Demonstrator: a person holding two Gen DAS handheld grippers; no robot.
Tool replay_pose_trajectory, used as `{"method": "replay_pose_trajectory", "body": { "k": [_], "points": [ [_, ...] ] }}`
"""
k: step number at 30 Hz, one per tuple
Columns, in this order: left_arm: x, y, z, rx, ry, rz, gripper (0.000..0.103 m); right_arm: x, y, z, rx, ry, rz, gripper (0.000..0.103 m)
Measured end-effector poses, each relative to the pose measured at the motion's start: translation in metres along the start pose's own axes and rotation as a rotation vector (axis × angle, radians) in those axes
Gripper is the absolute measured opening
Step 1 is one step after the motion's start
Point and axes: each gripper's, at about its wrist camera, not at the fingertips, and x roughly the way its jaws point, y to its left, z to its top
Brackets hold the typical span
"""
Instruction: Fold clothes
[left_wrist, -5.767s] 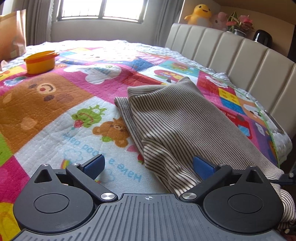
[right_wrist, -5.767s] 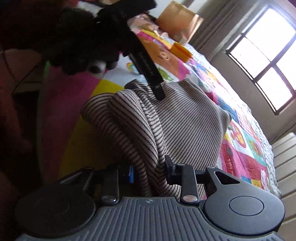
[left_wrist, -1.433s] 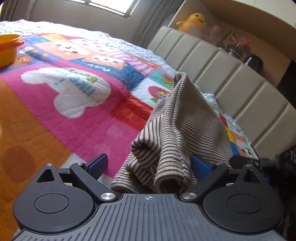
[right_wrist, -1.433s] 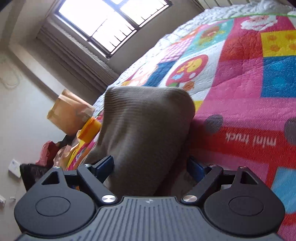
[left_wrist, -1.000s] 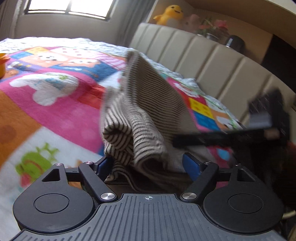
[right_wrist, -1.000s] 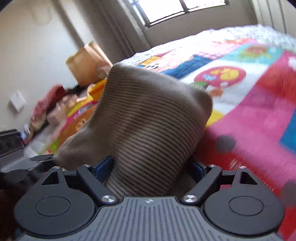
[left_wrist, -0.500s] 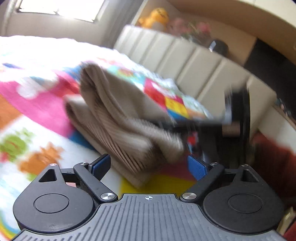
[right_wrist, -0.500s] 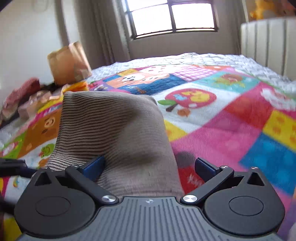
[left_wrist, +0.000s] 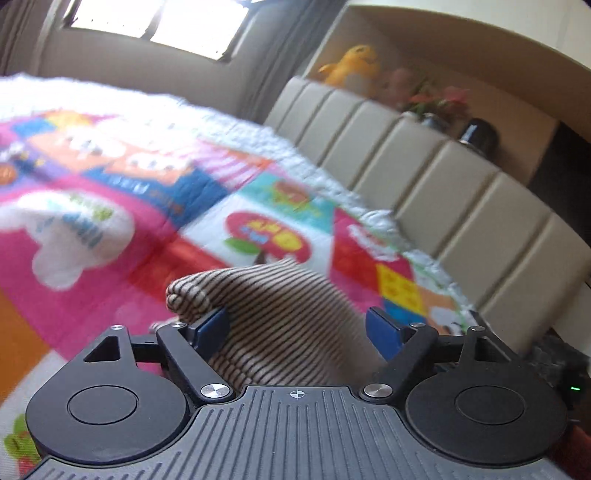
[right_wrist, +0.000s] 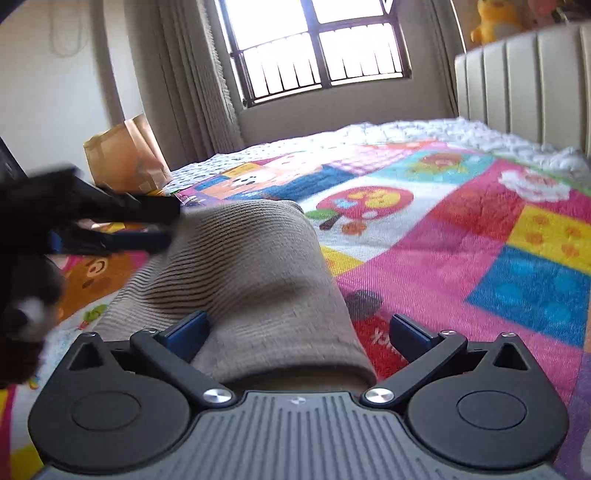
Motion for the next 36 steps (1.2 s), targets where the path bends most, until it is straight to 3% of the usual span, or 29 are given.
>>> {"method": "replay_pose_trajectory", "body": {
  "k": [11, 20, 26, 33, 36],
  "points": [
    [0.005, 0.012, -0.026, 0.106, -0.043, 0.019, 0.089, -0.015, -0.027, -0.021, 0.223, -0.089, 0.149, 0.103],
    [0.004, 0.006, -0.033, 0.157, -0.057, 0.03, 0.094, -0.01, -0.012, -0.016, 0.163, -0.002, 0.098, 0.103],
    [0.004, 0.007, -0.035, 0.163, -0.06, 0.023, 0.095, -0.012, 0.001, -0.02, 0.128, -0.005, 0.045, 0.103],
    [0.003, 0.006, -0.037, 0.169, -0.072, 0.023, 0.095, -0.012, -0.005, -0.023, 0.144, -0.027, 0.069, 0.103],
    [-0.006, 0.001, -0.045, 0.187, -0.122, 0.043, 0.095, -0.013, -0.004, -0.025, 0.142, -0.035, 0.071, 0.103]
  ]
}}
